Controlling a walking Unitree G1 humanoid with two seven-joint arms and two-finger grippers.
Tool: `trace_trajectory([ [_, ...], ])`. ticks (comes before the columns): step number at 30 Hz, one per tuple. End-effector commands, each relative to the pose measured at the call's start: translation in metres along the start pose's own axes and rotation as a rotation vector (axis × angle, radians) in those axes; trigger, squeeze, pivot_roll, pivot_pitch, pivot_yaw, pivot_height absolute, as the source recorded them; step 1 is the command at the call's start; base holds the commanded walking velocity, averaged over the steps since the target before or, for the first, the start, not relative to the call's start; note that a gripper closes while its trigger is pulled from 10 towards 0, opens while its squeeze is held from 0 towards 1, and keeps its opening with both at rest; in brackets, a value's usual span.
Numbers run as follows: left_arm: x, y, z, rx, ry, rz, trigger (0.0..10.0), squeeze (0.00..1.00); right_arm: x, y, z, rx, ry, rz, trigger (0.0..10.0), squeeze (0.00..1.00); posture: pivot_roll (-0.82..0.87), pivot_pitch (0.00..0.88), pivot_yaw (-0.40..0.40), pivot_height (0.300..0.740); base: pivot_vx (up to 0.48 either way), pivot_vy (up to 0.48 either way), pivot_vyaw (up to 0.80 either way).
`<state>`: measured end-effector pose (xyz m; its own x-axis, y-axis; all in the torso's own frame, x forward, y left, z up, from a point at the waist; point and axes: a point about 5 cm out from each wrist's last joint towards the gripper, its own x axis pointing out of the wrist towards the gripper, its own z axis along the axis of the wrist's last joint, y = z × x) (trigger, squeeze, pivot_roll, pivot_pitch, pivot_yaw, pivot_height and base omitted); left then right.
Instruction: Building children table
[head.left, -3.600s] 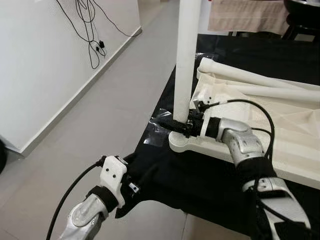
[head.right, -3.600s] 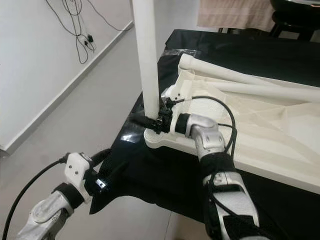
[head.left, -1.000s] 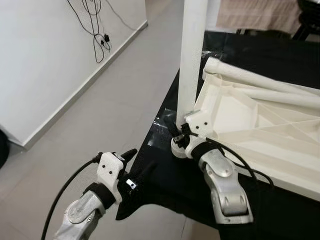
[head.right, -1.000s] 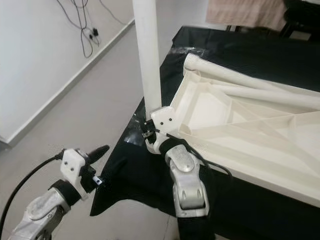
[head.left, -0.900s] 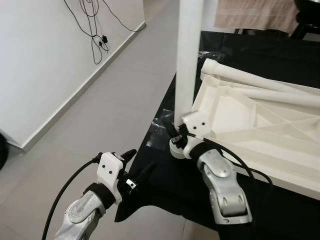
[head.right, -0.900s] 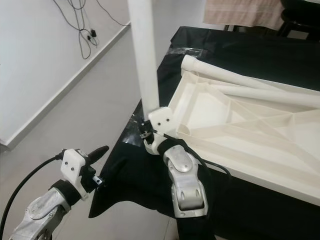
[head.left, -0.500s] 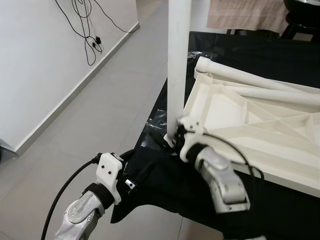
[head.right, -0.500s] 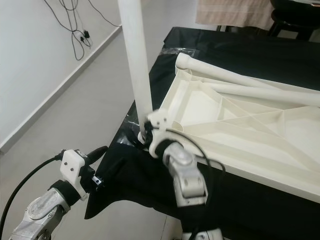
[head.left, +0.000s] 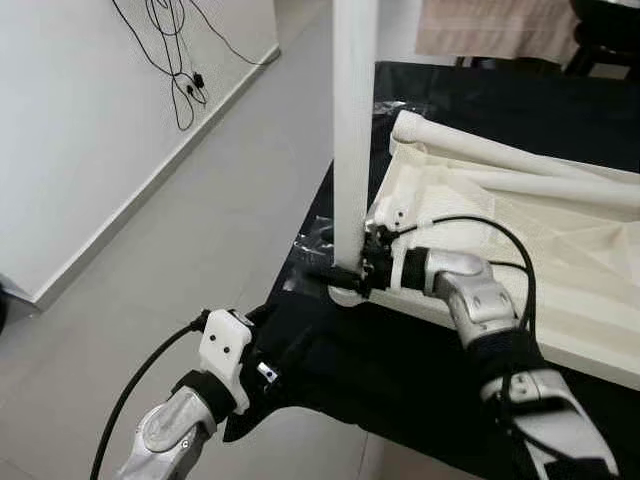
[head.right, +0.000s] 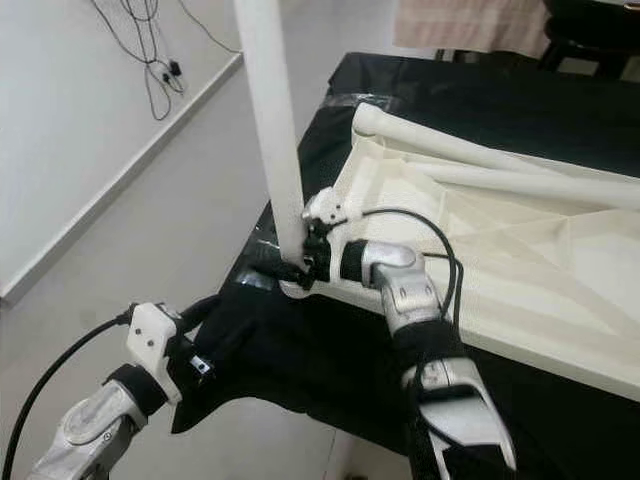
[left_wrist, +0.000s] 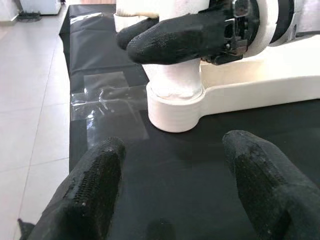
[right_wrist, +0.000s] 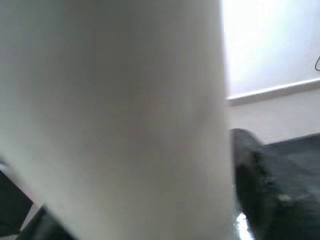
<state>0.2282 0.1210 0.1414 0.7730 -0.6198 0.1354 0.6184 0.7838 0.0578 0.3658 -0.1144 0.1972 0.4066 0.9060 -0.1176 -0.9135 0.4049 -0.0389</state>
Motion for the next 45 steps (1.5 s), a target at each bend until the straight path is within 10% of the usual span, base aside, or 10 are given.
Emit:
trace_trajectory([
  [1,-0.004,-0.001,-0.003,-0.001,0.027,0.009,10.0,0.00,0.005,0.000,-0.002,0.009,0.012,0.039,0.0,0.00,0.06,0.212,0.029,0.740,0.000,0.000,0.00],
  [18,-0.004,0.003,-0.001,-0.003,0.021,0.014,10.0,0.00,-0.024,0.056,-0.067,0.115,0.123,-0.815,0.0,0.00,0.01,0.222,0.016,0.740,0.000,0.000,0.00],
  [27,0.005,0.010,-0.007,0.011,0.027,0.009,10.0,0.00,0.015,0.048,-0.058,0.015,0.107,-0.738,0.0,0.00,0.01,0.163,0.026,0.740,0.000,0.000,0.00],
  [28,0.005,0.011,-0.007,0.015,0.024,0.020,10.0,0.00,0.019,0.046,-0.057,0.025,0.096,-0.731,10.0,0.00,0.01,0.160,0.026,0.740,0.000,0.000,0.00],
  [29,0.005,0.011,-0.007,0.019,0.021,0.029,10.0,0.00,0.019,0.047,-0.055,0.033,0.091,-0.744,10.0,0.00,0.01,0.160,0.026,0.740,0.000,0.000,0.00],
  [30,0.005,0.011,-0.007,0.021,0.019,0.035,10.0,0.00,0.020,0.048,-0.050,0.075,0.045,-0.728,10.0,0.92,0.01,0.158,0.024,0.740,0.000,0.000,0.00],
  [31,0.005,0.011,-0.007,0.022,0.019,0.038,10.0,0.00,0.022,0.051,-0.043,0.108,-0.006,-0.659,10.0,1.00,0.02,0.157,0.023,0.740,0.000,0.000,0.00],
  [41,0.007,0.010,-0.007,0.019,0.013,0.029,10.0,0.00,0.019,0.041,-0.021,0.191,-0.177,-0.350,10.0,1.00,0.01,0.162,0.021,0.740,0.000,0.000,0.00],
  [42,0.006,0.008,-0.006,0.018,0.010,0.030,10.0,0.00,0.021,0.035,-0.016,0.145,-0.165,-0.240,10.0,0.00,0.04,0.183,0.012,0.740,0.000,0.000,0.00],
  [45,0.005,0.004,-0.004,0.014,0.006,0.031,10.0,0.00,0.023,0.027,-0.009,0.070,-0.125,-0.074,10.0,0.00,0.05,0.193,0.009,0.740,0.000,0.000,0.00],
])
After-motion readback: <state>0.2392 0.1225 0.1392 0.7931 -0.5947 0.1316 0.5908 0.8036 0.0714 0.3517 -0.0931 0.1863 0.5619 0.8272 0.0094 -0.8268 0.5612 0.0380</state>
